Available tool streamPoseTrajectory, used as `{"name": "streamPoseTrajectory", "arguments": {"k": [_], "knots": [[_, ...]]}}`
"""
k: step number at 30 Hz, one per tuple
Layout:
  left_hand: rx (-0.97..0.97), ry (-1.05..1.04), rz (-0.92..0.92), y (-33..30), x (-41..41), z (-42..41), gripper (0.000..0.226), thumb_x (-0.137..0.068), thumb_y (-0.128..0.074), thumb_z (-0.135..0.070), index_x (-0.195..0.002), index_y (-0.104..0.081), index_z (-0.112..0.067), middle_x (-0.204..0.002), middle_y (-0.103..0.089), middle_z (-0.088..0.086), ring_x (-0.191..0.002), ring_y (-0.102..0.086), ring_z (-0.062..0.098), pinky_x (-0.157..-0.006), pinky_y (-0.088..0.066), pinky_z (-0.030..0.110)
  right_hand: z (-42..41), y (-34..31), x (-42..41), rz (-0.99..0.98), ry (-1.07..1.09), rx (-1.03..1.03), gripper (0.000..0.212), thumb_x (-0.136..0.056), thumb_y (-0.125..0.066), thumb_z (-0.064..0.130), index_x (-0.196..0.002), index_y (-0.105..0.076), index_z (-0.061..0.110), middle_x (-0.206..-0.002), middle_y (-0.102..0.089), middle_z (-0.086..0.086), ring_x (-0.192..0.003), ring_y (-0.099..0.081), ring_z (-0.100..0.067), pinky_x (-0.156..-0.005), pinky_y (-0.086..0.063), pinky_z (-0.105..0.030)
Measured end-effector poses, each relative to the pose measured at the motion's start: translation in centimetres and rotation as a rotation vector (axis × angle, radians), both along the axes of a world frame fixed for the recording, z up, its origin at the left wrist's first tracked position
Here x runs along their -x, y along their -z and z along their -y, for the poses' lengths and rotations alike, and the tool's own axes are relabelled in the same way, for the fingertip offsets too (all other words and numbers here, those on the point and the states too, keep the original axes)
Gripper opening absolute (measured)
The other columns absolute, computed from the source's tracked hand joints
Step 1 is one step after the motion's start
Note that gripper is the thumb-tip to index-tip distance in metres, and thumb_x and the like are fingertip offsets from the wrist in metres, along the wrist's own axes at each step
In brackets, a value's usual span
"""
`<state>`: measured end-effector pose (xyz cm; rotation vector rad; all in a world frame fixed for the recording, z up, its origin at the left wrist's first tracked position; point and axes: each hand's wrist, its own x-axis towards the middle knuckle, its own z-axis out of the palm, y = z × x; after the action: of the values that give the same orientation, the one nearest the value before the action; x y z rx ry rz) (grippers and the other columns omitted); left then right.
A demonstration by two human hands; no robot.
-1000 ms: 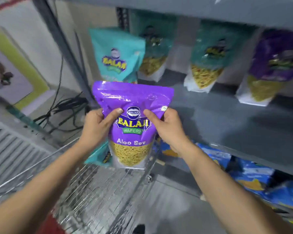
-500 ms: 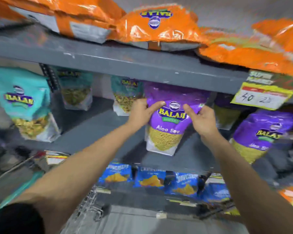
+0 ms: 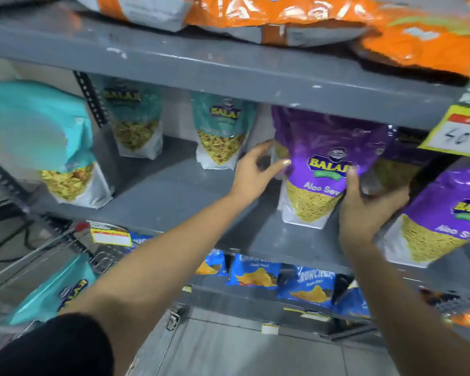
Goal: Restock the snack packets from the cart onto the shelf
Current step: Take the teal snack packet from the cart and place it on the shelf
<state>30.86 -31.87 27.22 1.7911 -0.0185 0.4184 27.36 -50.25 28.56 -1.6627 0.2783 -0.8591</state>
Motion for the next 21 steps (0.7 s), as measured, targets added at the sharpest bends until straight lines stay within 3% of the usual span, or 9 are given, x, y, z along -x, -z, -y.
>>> {"name": "streamPoseTrajectory", "arguments": {"k": [2, 5, 8, 11, 13, 15, 16, 18, 21], "knots": [[-0.002, -0.071, 0.024, 2.2, 4.4, -4.2, 0.042, -0.08, -0.076, -0.023, -0.119, -0.063, -0.016, -0.106, -0.067, -0.009, -0.091, -0.061, -0.002, -0.081, -0.051, 0.015, -4.0, 2.3, 3.4, 0.03, -0.087, -0.058, 0.049, -0.078, -0.076, 0.037, -0.116, -0.046, 0.029, -0.119, -0.048, -0.009, -0.095, -0.05, -0.014, -0.091, -0.047, -0.037], [-0.029, -0.181, -0.049, 7.0, 12.3, -12.2, 0.031, -0.085, -0.071, -0.019, -0.116, -0.066, -0.017, -0.093, -0.069, -0.006, -0.079, -0.062, -0.006, -0.074, -0.051, 0.011, -11.4, 6.5, 7.1, -0.044, -0.333, -0.088, 0.032, -0.079, -0.071, 0.036, -0.102, -0.049, 0.036, -0.107, -0.047, -0.004, -0.083, -0.047, -0.012, -0.078, -0.042, -0.021], [-0.126, -0.329, -0.208, 11.2, 20.4, -20.7, 0.021, -0.089, -0.066, -0.02, -0.108, -0.07, -0.015, -0.085, -0.069, -0.005, -0.069, -0.06, -0.007, -0.067, -0.049, 0.01, -19.9, 10.6, 10.1, -0.177, -0.576, -0.041, 0.024, -0.083, -0.062, 0.041, -0.102, -0.052, 0.029, -0.097, -0.05, 0.001, -0.071, -0.046, -0.006, -0.071, -0.043, -0.022], [-0.243, -0.365, -0.575, 15.8, 27.1, -28.3, 0.015, -0.088, -0.065, -0.03, -0.087, -0.071, -0.016, -0.076, -0.067, 0.0, -0.059, -0.059, -0.01, -0.065, -0.048, 0.022, -27.4, 15.2, 12.2, -0.339, -0.823, 0.072, 0.017, -0.087, -0.056, 0.042, -0.094, -0.055, 0.026, -0.082, -0.058, 0.011, -0.071, -0.054, -0.005, -0.072, -0.048, -0.032], [-0.353, -0.209, -0.965, 18.9, 30.6, -32.1, 0.022, -0.087, -0.061, -0.036, -0.082, -0.066, -0.015, -0.077, -0.064, 0.006, -0.062, -0.061, 0.004, -0.069, -0.053, 0.032, -31.7, 18.2, 13.3, -0.445, -0.98, 0.201, 0.011, -0.089, -0.059, 0.032, -0.084, -0.06, 0.022, -0.071, -0.062, 0.006, -0.067, -0.059, -0.01, -0.069, -0.05, -0.039], [-0.418, -0.042, -1.227, 21.8, 33.0, -34.6, 0.027, -0.093, -0.055, -0.036, -0.095, -0.064, -0.01, -0.092, -0.061, 0.007, -0.08, -0.06, 0.017, -0.071, -0.05, 0.022, -35.4, 21.7, 13.6, -0.558, -1.078, 0.304, 0.014, -0.084, -0.066, 0.028, -0.072, -0.063, 0.02, -0.069, -0.068, -0.01, -0.068, -0.066, -0.028, -0.069, -0.054, -0.049], [-0.332, -0.056, -1.241, 23.7, 33.8, -35.6, 0.026, -0.093, -0.056, -0.034, -0.101, -0.06, -0.01, -0.098, -0.057, 0.004, -0.08, -0.058, 0.017, -0.065, -0.047, 0.014, -37.1, 23.2, 13.6, -0.617, -1.092, 0.318, 0.013, -0.079, -0.07, 0.029, -0.069, -0.064, 0.024, -0.072, -0.071, -0.016, -0.07, -0.068, -0.035, -0.07, -0.055, -0.051], [-0.114, -0.238, -1.167, 27.7, 34.7, -37.5, 0.041, -0.086, -0.067, -0.03, -0.119, -0.052, -0.012, -0.107, -0.054, 0.003, -0.084, -0.062, 0.021, -0.066, -0.049, 0.016, -39.9, 26.2, 13.0, -0.697, -1.074, 0.317, 0.011, -0.072, -0.077, 0.018, -0.069, -0.068, 0.023, -0.08, -0.073, -0.022, -0.072, -0.07, -0.036, -0.072, -0.057, -0.047], [0.169, -0.486, -0.994, 32.2, 34.8, -38.9, 0.085, -0.066, -0.082, -0.046, -0.132, -0.038, -0.013, -0.123, -0.055, 0.009, -0.101, -0.063, 0.022, -0.083, -0.054, 0.035, -43.6, 29.7, 11.3, -0.857, -1.086, 0.332, 0.039, -0.067, -0.081, 0.001, -0.103, -0.067, 0.001, -0.096, -0.072, -0.022, -0.082, -0.064, -0.023, -0.084, -0.056, -0.039]]}}
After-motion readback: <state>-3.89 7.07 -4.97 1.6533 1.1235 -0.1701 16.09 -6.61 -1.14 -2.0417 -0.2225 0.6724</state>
